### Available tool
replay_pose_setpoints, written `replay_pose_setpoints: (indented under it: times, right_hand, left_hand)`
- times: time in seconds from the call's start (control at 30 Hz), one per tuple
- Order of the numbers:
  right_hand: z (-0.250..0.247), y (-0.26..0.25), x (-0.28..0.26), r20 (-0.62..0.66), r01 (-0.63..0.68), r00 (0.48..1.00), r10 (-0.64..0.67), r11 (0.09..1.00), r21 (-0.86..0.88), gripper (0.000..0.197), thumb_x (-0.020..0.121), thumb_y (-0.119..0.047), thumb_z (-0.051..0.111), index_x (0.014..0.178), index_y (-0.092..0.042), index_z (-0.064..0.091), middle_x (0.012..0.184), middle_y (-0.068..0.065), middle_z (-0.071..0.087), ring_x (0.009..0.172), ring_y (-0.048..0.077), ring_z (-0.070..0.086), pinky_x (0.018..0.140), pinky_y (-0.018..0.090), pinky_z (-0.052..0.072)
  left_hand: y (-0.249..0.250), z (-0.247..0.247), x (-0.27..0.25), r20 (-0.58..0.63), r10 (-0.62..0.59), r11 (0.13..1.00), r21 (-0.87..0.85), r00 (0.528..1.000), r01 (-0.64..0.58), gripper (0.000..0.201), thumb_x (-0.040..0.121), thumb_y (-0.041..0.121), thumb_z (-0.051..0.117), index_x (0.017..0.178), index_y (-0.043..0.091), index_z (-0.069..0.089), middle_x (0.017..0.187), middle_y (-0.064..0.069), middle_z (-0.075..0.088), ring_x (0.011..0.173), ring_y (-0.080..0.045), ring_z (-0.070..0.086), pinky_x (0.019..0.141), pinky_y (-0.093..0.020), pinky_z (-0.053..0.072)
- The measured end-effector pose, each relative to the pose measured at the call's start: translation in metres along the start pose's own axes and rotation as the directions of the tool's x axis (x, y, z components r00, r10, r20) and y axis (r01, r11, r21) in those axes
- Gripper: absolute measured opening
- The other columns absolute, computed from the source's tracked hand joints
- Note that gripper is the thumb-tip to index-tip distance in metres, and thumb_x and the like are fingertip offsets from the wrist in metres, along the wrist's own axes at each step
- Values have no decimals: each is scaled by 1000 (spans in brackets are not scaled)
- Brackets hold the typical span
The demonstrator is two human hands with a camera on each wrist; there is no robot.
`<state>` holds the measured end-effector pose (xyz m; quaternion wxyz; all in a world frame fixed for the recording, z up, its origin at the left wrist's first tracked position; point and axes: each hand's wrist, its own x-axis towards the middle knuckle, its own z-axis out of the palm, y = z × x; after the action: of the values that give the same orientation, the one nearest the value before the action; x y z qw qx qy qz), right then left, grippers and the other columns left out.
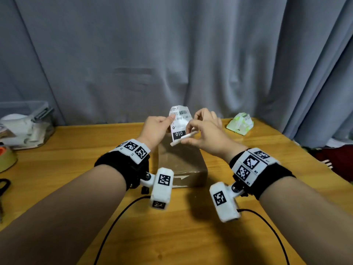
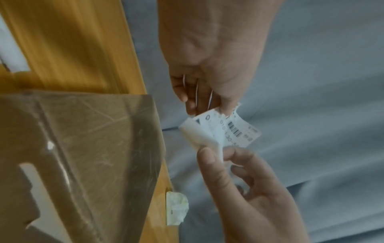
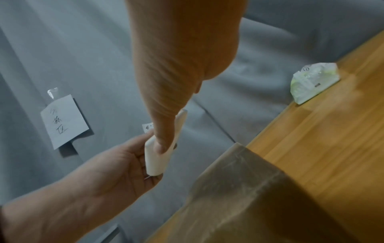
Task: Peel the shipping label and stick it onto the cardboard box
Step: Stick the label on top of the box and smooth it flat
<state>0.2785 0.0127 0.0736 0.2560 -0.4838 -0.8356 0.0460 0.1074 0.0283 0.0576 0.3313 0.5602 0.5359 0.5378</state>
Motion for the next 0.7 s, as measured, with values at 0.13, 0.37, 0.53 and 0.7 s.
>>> replay_pose_setpoints:
  times: [0.13, 0.37, 0.53, 0.7]
  right_hand:
    - [0, 4, 0, 35, 66, 997, -65, 997, -50, 27, 68, -46, 74, 77, -24, 61, 98, -8, 37, 95, 11, 30, 82, 28, 22]
    - [8, 4, 13, 155, 124, 982, -109, 988, -92, 19, 74, -28, 68, 73, -25, 50, 87, -6, 50, 88, 13, 42, 82, 32, 31]
    - [29, 1, 17, 258, 63, 962, -83, 994, 87, 18, 78, -9, 61, 89, -21, 52, 84, -1, 60, 82, 22, 59, 76, 36, 49]
    - [45, 6, 11, 331, 89, 936, -115, 992, 94, 16, 78, -5, 61, 88, -15, 69, 93, 2, 71, 88, 18, 62, 80, 28, 49]
  left_hand:
    - [-8, -4, 10, 74, -69, 993, -93, 995, 76, 22, 90, 18, 59, 75, 6, 69, 49, 10, 68, 43, 3, 57, 50, -10, 47]
    - [-11, -8, 32, 120, -166, 983, -55, 979, 174, 15, 82, -1, 65, 73, 10, 58, 41, 5, 64, 35, 0, 56, 42, -11, 47]
    - [-22, -9, 32, 148, -186, 982, 57, 971, 179, 10, 83, 8, 67, 74, 9, 62, 57, -2, 62, 49, -7, 56, 44, -8, 46]
    - [-38, -7, 26, 77, -165, 978, 141, 983, 154, 17, 82, 11, 68, 68, 16, 60, 71, 3, 60, 59, -3, 54, 45, -1, 41]
